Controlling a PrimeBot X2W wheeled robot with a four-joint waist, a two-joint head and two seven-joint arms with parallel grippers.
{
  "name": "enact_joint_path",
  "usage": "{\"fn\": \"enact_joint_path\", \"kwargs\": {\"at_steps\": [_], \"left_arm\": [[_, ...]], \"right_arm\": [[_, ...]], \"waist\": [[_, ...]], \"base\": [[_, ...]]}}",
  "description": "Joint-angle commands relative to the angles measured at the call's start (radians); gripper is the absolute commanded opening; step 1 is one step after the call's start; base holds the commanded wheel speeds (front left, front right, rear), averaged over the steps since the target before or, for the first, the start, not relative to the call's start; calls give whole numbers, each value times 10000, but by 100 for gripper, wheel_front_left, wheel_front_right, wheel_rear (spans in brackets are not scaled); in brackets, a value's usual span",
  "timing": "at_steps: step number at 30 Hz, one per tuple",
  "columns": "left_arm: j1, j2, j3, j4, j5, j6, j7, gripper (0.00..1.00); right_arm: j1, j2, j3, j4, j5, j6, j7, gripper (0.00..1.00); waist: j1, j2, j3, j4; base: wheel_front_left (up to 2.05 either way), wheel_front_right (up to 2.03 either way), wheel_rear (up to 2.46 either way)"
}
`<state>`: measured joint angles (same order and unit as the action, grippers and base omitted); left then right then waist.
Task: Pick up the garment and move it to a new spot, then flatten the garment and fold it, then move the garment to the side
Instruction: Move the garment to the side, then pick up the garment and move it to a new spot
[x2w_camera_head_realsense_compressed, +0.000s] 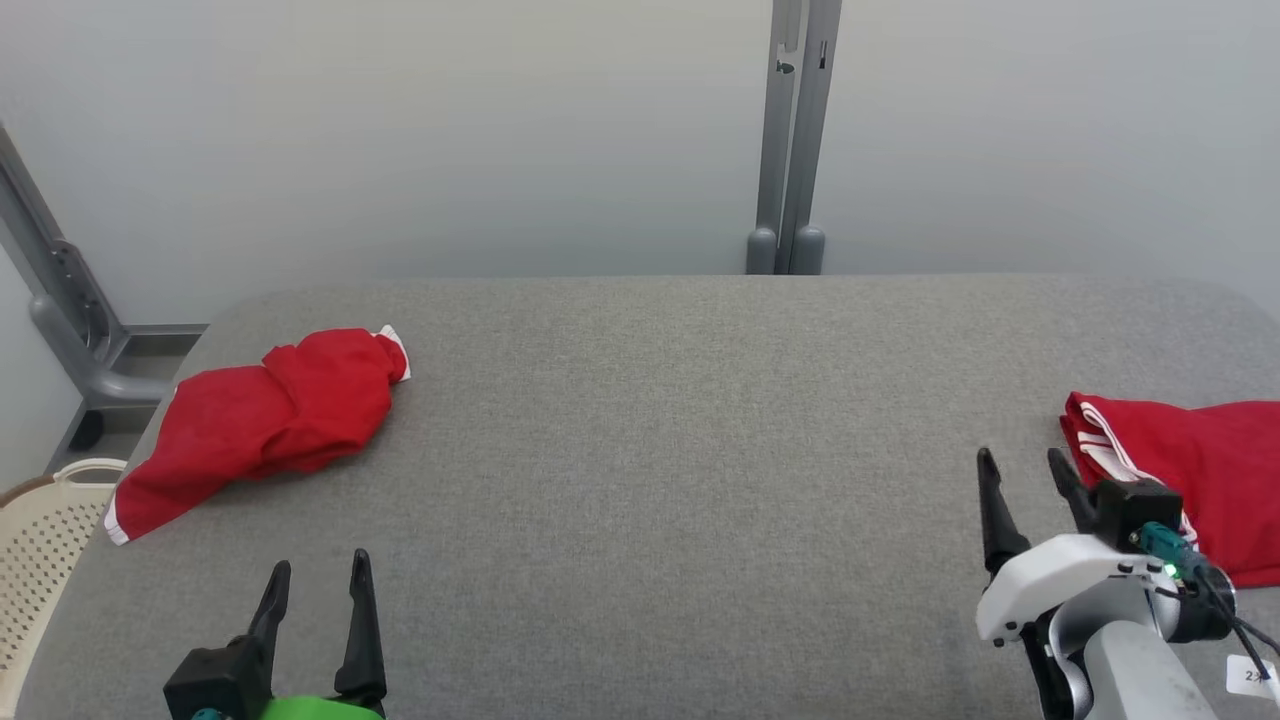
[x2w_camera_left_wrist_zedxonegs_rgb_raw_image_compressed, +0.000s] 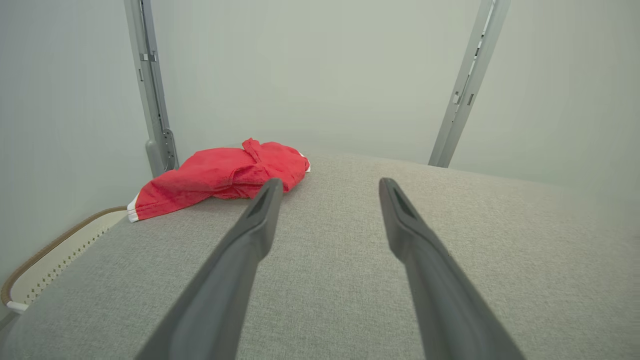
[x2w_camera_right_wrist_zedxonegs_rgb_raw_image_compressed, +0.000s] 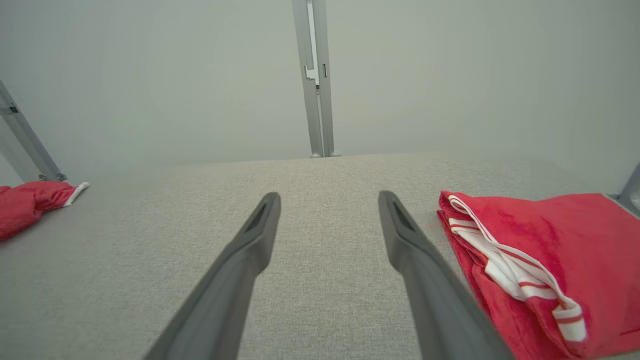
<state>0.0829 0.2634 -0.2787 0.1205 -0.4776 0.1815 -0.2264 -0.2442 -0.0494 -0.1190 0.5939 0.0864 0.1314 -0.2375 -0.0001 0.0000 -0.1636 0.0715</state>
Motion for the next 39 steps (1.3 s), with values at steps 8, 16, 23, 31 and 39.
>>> {"fn": "enact_joint_path", "kwargs": {"at_steps": [8,16,23,31,39], "left_arm": [[694,190,12,-195,64,-447,-297,100],[795,312,-66,88,546,-673,-382,100],[750,346,-177,233,973,-768,-389,100],[686,168,85,31,1058,-842,-394,100],[604,146,223,52,1139,-920,-395,100]], "right_arm": [[1434,-36,851,-1781,516,-14,298,100],[2650,-34,680,-3207,108,-14,545,100],[3180,-32,480,-3875,-204,-14,846,100],[3357,-30,425,-4153,42,-14,1000,100],[3372,-30,463,-4181,184,-14,981,100]], "waist": [[1,0,-133,140],[1,0,-87,22],[1,0,-61,-146],[1,0,10,-229],[1,0,65,2]], "base": [[0,0,0],[0,0,0],[0,0,0],[0,0,0],[0,0,0]]}}
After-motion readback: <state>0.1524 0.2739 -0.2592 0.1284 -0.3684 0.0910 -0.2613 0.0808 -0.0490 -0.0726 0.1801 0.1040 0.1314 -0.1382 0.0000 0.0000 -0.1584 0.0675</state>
